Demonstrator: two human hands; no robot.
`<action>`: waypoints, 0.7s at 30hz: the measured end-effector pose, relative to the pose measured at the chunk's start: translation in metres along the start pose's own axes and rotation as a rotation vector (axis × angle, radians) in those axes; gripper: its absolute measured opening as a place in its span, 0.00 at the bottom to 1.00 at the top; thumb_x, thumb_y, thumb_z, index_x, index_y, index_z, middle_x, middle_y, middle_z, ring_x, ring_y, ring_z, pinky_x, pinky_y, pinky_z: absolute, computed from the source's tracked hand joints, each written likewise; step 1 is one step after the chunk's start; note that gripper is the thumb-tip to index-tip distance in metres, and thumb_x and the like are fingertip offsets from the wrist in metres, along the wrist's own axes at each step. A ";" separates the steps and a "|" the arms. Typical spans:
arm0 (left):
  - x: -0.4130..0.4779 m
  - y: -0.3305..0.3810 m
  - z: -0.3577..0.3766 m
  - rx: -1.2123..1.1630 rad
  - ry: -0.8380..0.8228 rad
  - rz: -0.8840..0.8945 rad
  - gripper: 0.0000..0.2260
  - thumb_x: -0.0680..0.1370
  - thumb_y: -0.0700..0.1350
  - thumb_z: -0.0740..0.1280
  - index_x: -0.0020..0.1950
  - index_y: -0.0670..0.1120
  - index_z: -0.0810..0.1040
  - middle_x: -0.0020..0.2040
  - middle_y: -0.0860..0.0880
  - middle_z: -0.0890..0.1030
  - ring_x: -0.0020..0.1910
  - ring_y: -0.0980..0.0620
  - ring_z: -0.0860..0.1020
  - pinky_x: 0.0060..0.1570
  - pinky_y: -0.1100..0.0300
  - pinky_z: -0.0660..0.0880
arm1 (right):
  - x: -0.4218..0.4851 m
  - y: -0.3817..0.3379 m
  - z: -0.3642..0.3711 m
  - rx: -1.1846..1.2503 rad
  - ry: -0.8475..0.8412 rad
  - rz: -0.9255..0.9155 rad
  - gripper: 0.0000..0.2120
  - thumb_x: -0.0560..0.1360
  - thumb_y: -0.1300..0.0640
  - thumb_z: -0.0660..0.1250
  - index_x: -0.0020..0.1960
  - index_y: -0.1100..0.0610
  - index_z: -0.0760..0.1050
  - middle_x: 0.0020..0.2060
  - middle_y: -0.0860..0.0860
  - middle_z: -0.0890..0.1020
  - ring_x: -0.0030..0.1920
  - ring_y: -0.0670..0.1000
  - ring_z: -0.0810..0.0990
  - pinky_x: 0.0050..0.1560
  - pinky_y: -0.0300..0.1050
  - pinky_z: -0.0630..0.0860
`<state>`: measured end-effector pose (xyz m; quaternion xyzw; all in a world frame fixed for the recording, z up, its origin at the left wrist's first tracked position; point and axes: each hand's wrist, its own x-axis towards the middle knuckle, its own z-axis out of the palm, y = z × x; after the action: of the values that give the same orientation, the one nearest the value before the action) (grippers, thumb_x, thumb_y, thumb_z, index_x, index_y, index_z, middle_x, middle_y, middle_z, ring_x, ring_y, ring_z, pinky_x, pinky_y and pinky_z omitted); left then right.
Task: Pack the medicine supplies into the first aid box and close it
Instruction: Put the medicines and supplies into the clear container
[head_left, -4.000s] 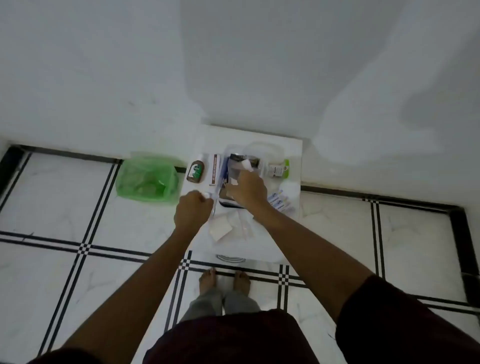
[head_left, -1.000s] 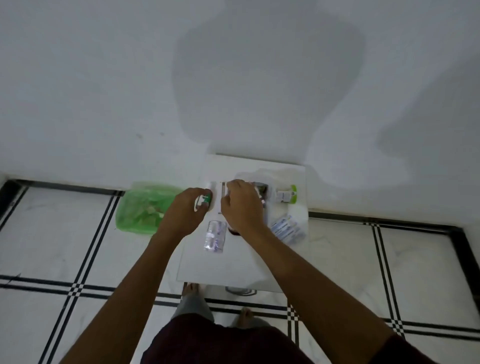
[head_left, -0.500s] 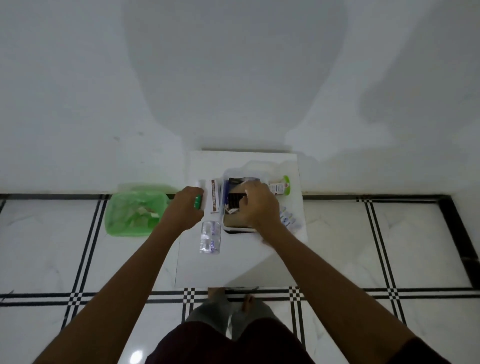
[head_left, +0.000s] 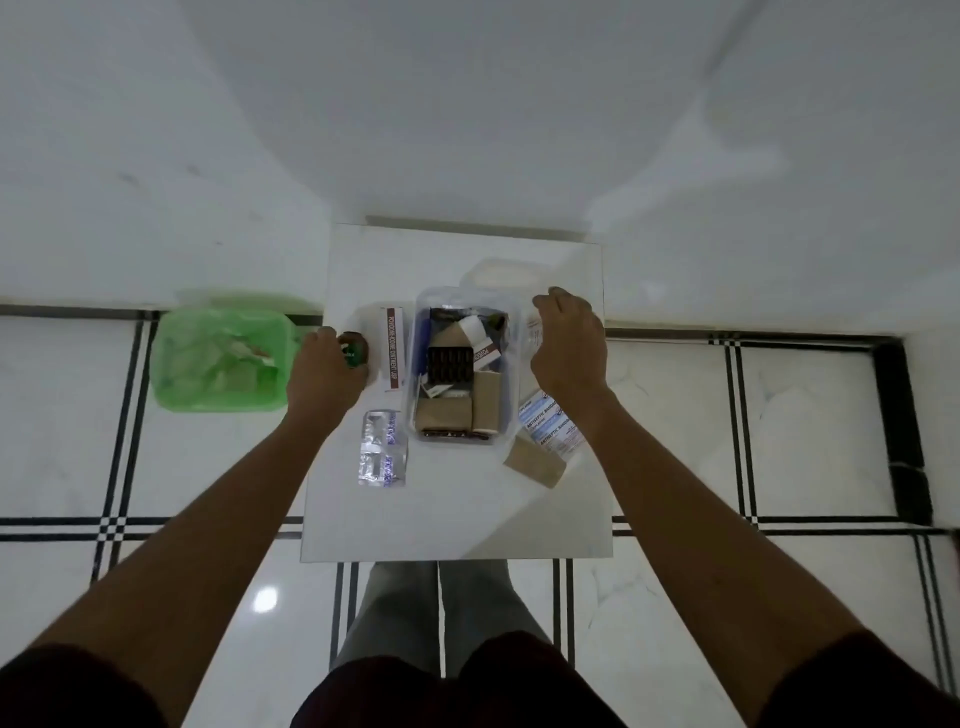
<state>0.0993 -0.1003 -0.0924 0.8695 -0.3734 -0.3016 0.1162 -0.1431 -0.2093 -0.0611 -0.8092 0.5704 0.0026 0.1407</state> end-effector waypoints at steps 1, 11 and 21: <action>0.002 0.000 0.003 0.006 0.000 -0.016 0.21 0.68 0.42 0.74 0.55 0.34 0.72 0.53 0.35 0.76 0.51 0.36 0.75 0.42 0.51 0.69 | 0.005 0.004 0.003 -0.055 -0.059 -0.008 0.29 0.67 0.71 0.65 0.66 0.59 0.67 0.70 0.57 0.68 0.69 0.61 0.66 0.65 0.61 0.68; -0.009 0.000 0.006 -0.054 0.064 -0.124 0.19 0.65 0.48 0.76 0.45 0.36 0.78 0.38 0.42 0.78 0.33 0.47 0.74 0.26 0.61 0.64 | 0.024 0.023 0.028 -0.151 -0.127 -0.099 0.25 0.65 0.70 0.67 0.59 0.56 0.69 0.58 0.54 0.76 0.60 0.60 0.70 0.49 0.58 0.76; -0.066 0.033 -0.039 0.014 0.054 0.589 0.20 0.64 0.46 0.72 0.55 0.47 0.78 0.46 0.47 0.80 0.42 0.48 0.76 0.42 0.55 0.72 | 0.005 0.029 -0.020 0.092 0.173 -0.007 0.26 0.60 0.58 0.74 0.55 0.56 0.69 0.50 0.55 0.75 0.48 0.57 0.73 0.35 0.47 0.74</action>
<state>0.0684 -0.0765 -0.0182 0.7323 -0.6083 -0.2292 0.2028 -0.1716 -0.2272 -0.0493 -0.8010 0.5772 -0.0939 0.1280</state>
